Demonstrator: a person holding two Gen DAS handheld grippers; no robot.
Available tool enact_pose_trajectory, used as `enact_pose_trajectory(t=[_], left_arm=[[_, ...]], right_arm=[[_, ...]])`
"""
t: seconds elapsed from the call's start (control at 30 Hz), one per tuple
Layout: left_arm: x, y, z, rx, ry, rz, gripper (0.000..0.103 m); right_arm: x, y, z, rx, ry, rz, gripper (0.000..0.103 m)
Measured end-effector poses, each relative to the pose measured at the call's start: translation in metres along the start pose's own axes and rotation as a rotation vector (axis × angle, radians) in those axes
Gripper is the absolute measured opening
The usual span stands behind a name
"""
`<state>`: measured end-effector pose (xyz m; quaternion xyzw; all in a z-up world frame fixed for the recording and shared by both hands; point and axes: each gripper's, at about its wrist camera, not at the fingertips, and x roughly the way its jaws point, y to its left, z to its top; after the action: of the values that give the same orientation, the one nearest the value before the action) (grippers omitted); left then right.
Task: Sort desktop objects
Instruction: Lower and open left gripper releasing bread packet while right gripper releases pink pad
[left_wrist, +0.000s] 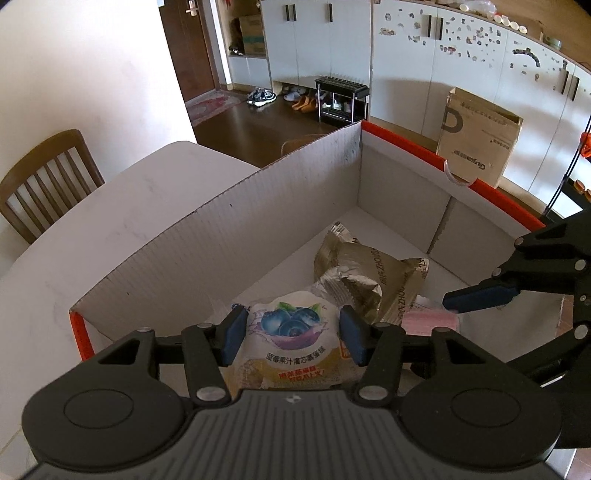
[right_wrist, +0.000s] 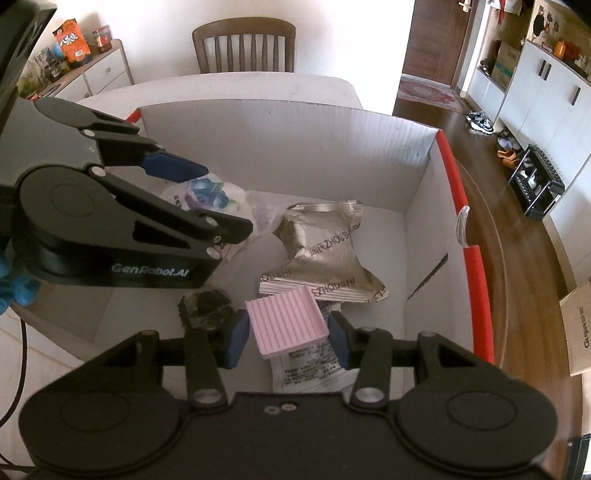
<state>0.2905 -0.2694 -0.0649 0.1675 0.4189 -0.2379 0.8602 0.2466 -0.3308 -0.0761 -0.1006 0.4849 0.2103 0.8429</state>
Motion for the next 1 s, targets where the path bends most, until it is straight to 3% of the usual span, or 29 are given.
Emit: enact_pose_trajectory(t=[0.17,0.37,1.0], left_arm=[[-0.007,0.003,-0.001,-0.026,-0.004,-0.019,0.058],[-0.022,0.002,-0.003,-0.052,-0.034,-0.043,0.070],[-0.093,0.013,-0.020,-0.128,-0.165,-0.056,0.070]], right_arm=[[-0.001,-0.004,0.000,0.011,-0.005,-0.002,0.051],[-0.006,-0.011,0.000,0.022,-0.031,0.000,0.063],[-0.059,0.001,-0.006,0.026,-0.160,0.052,0.082]])
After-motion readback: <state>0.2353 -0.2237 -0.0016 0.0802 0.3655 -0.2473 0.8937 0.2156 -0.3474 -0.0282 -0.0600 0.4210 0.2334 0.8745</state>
